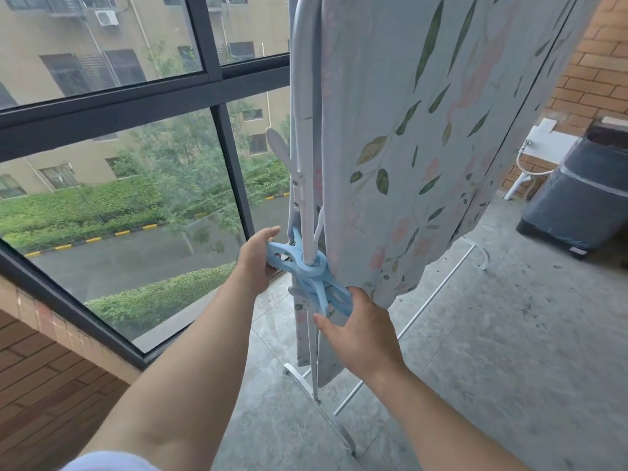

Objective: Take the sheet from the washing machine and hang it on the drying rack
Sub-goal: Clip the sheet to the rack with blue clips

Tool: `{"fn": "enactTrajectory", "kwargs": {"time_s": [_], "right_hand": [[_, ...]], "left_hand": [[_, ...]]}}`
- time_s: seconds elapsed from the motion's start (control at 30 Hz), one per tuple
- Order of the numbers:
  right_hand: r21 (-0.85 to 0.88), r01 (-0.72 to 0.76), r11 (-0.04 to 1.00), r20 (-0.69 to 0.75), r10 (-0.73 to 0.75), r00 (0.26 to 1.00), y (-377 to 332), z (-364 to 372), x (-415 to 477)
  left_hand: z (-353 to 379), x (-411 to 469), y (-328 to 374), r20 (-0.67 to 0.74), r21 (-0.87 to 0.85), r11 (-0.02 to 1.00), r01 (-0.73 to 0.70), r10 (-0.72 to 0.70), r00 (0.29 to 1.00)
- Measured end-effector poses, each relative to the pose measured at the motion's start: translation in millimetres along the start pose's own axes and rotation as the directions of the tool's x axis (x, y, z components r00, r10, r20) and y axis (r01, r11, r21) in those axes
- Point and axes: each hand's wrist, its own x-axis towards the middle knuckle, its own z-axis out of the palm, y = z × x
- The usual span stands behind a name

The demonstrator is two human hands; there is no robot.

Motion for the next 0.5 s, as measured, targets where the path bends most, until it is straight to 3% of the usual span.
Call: {"fn": "enactTrajectory", "kwargs": {"time_s": [0.17,0.5], "right_hand": [[0.02,0.039,0.999,-0.026,-0.039,0.999,6,-5,1],[0.021,0.093,0.995,-0.05,-0.092,0.994,13,-2,-4]], "left_hand": [[7,-7,1,0.125,0.042,0.998,-0.045,0.039,0.991],[3,-2,6,0.058,0.078,0.993,-0.088,0.084,0.995]]}}
